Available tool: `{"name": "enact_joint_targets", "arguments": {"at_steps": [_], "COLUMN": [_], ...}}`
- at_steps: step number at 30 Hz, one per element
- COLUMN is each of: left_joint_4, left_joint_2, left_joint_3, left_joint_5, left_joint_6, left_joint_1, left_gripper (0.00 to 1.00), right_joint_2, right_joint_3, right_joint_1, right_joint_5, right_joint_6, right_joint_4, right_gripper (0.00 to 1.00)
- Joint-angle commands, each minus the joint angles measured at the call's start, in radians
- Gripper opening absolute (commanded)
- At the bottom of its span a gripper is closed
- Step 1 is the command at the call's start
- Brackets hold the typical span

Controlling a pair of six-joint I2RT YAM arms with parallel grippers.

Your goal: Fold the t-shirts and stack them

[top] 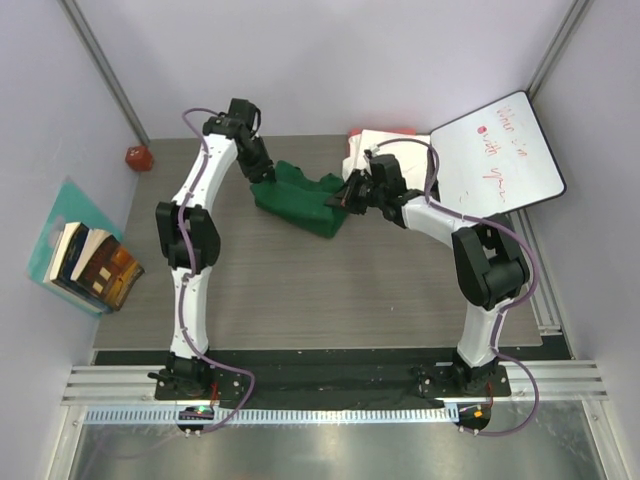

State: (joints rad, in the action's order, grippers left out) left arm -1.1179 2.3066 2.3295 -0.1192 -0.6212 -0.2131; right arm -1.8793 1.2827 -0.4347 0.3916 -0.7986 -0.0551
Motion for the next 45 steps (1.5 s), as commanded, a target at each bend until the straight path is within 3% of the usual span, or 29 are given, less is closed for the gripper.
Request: {"name": "enact_joint_targets", "arguments": {"at_steps": [1,7,10,12,20,27,35,39,45], "left_joint_4": [0.087,0.148,0.193,0.216,0.306,0.34,0.363,0.392,0.406], "left_joint_2": [0.046,0.096,0.109,0.116,0.149,0.188,0.226,0.231,0.232], "left_joint_3": [0.05,0.06,0.062,0.065,0.087,0.132,0.143,0.142,0.139], "left_joint_5": [-0.12,-0.145,-0.145,-0.145,-0.151,-0.151,-0.132,-0.129,-0.097], "left_joint_6": [-0.008,-0.026,-0.054,-0.064,-0.139,-0.189,-0.216,-0.244,-0.259], "left_joint_1": [0.004,0.003,0.003,0.003,0.012,0.021,0.027,0.037,0.064], "left_gripper": [0.3,0.35,0.46,0.47,0.49,0.49,0.49,0.49,0.49], "right_joint_2": [-0.009,-0.067,-0.098,-0.118,-0.141,-0.188,-0.256,-0.28,-0.267], "right_joint_3": [-0.051,-0.074,-0.088,-0.092,-0.19,-0.168,-0.066,-0.065,-0.089], "right_joint_1": [0.025,0.03,0.042,0.05,0.109,0.137,0.142,0.155,0.172], "right_joint_5": [-0.016,-0.01,-0.01,-0.01,-0.049,-0.039,-0.045,-0.051,-0.071], "right_joint_6": [-0.123,-0.198,-0.25,-0.29,-0.462,-0.56,-0.617,-0.701,-0.697], "right_joint_4": [-0.17,-0.259,-0.31,-0.33,-0.52,-0.601,-0.615,-0.683,-0.68], "right_gripper": [0.01,0.01,0.01,0.02,0.1,0.27,0.3,0.32,0.32]}}
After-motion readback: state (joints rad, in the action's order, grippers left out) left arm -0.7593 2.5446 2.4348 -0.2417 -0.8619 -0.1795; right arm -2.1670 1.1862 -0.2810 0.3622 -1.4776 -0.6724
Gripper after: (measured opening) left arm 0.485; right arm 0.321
